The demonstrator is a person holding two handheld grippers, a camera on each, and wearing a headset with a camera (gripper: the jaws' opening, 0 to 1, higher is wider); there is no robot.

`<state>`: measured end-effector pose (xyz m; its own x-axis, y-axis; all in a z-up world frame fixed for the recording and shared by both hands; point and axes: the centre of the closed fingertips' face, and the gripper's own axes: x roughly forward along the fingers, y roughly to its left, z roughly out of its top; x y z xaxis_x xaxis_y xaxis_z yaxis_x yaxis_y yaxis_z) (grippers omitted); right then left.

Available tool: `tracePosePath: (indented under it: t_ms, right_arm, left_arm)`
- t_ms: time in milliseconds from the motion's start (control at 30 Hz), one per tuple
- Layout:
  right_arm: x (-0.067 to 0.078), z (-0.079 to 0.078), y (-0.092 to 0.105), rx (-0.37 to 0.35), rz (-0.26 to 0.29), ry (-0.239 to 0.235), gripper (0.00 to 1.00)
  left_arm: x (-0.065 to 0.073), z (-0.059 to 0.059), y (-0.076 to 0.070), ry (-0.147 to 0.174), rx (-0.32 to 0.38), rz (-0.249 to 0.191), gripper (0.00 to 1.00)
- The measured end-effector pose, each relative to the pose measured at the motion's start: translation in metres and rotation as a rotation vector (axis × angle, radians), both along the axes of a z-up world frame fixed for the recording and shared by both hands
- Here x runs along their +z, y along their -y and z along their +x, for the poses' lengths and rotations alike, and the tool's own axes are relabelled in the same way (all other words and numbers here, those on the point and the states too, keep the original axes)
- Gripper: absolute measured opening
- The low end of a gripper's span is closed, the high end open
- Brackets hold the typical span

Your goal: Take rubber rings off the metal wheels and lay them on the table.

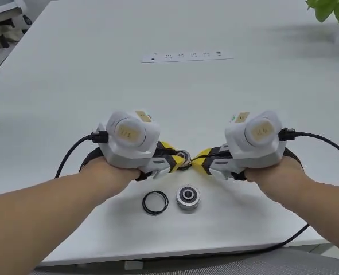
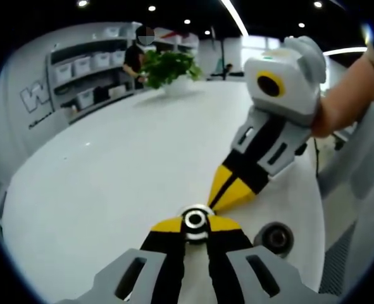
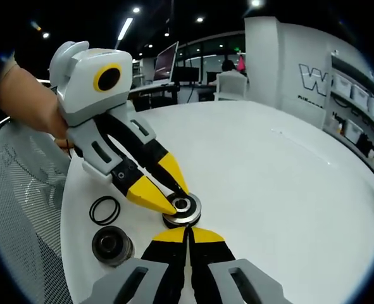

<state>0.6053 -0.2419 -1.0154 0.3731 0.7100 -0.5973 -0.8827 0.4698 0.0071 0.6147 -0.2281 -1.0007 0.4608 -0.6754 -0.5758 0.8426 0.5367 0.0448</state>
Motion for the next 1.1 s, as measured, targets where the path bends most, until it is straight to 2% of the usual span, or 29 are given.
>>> tracePosePath:
  t_ms: [200,300,333,500,633,867,967,1033,1100]
  right_arm:
    - [0.002,-0.001,0.0,-0.007,-0.005,0.002,0.0]
    - [0.001,0.001,0.001,-0.031,0.021,-0.031,0.0]
    - [0.001,0.001,0.001,-0.045,0.036,-0.045,0.0]
    - [0.002,0.002,0.002,-0.139,0.162,-0.175,0.0]
    - [0.008,0.003,0.001,-0.187,0.247,-0.235,0.0]
    - [0.009,0.009,0.004,-0.217,0.297,-0.285,0.0]
    - [0.011,0.007,0.003,-0.235,0.33,-0.314,0.0]
    - [0.014,0.005,0.0,-0.24,0.373,-0.34,0.0]
    - [0.014,0.005,0.0,-0.244,0.372,-0.338,0.0]
  left_arm:
    - [0.0,0.001,0.0,-0.002,0.009,-0.002,0.12]
    - [0.0,0.001,0.0,-0.008,0.012,-0.007,0.12]
    - [0.0,0.001,0.0,-0.007,0.011,-0.007,0.12]
    - [0.0,0.001,0.0,-0.007,0.011,-0.007,0.12]
    - [0.0,0.001,0.001,-0.006,0.006,-0.006,0.12]
    - [0.0,0.0,0.001,-0.009,0.006,-0.008,0.12]
    - [0.0,-0.001,0.001,-0.01,0.004,-0.008,0.12]
    - [0.0,-0.001,0.001,-0.008,0.003,-0.006,0.12]
    - [0.0,-0.001,0.002,0.001,0.0,0.001,0.12]
